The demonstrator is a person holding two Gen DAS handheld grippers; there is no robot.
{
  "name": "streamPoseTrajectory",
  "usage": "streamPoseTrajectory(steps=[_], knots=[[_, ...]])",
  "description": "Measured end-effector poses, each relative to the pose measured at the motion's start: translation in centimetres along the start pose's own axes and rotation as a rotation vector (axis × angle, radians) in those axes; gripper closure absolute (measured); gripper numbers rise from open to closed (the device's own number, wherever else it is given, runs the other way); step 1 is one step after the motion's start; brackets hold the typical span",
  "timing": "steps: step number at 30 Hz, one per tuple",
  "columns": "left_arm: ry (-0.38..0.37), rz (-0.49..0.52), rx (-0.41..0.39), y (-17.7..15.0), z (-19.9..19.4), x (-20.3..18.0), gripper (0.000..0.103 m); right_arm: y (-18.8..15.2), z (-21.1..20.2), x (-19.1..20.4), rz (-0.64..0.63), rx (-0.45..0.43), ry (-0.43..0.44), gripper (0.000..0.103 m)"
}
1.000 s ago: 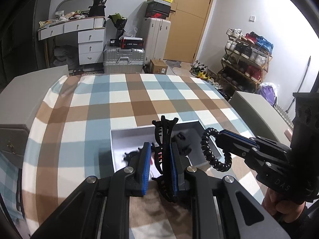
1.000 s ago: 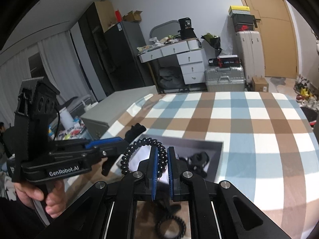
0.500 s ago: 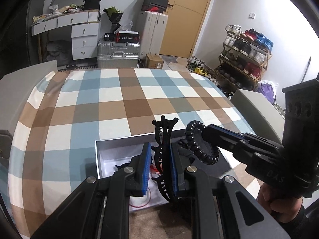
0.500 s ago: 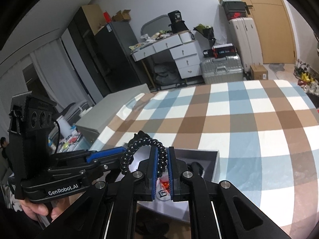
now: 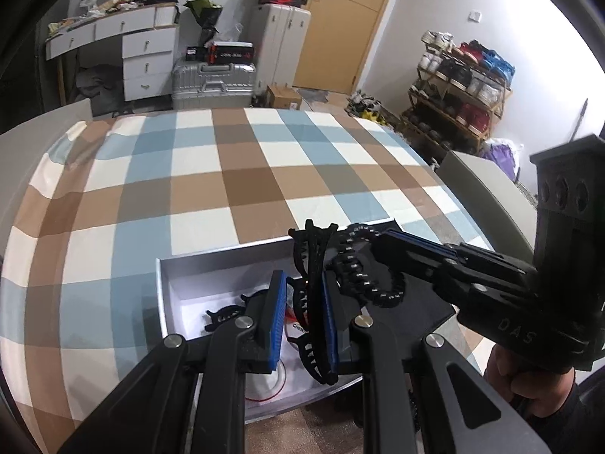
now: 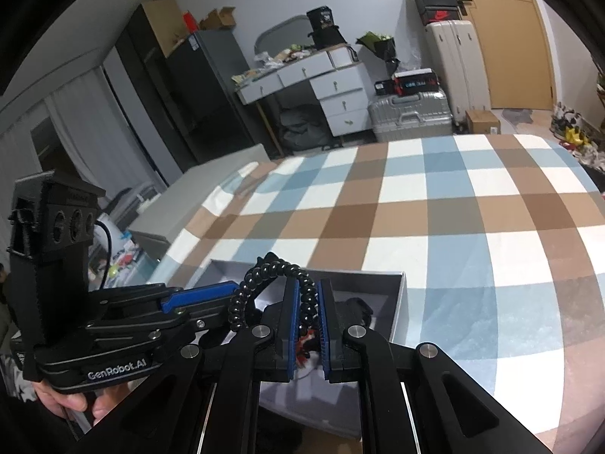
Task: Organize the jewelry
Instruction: 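Carry the comb clip and coil bracelet into the grey box and open both tools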
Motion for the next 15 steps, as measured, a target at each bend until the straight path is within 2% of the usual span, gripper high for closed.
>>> streamPoseTrajectory(steps=[4,5,6,7,9,13,15], knots=[[-0.019,0.012,-0.01,-0.2,0.0,0.1,0.086,-0.1,-0.1,0.1,-0.012,-0.006,-0.001,0.086],[-0.015,0.011,-0.016,-0.2,-0.2,0.2,0.075,0.0,-0.4,0.0,-0.006,-0.021,0.001,0.078],[-0.009,0.01,-0.023,-0.2,-0.4,0.3,0.059,0.1,-0.7,0.0,0.0,-0.033,0.0,0.061],[-0.001,0.002,-0.036,-0.2,-0.7,0.6,0.054,0.2,-1.2,0.0,0.004,-0.051,-0.001,0.056],[-0.007,-0.025,-0.066,-0.1,-1.7,1.1,0.052,0.4,-1.9,0.1,0.0,-0.076,0.002,0.055],[0.024,-0.035,-0.08,-0.2,-2.8,1.6,0.05,0.6,-3.5,0.5,0.0,-0.107,-0.008,0.052],[0.015,-0.049,-0.091,-0.2,-3.3,1.8,0.049,0.7,-4.4,0.6,0.001,-0.127,-0.008,0.046]])
Point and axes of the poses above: each gripper's, at about its wrist camera, not at the fingertips, and z roughly the way its jaws point, x to its left, y to its top, the point moved 5 cm from there along z, roughly the way its jaws point, and after that the axes turned 6 degrees about y, right-handed, at the moved point
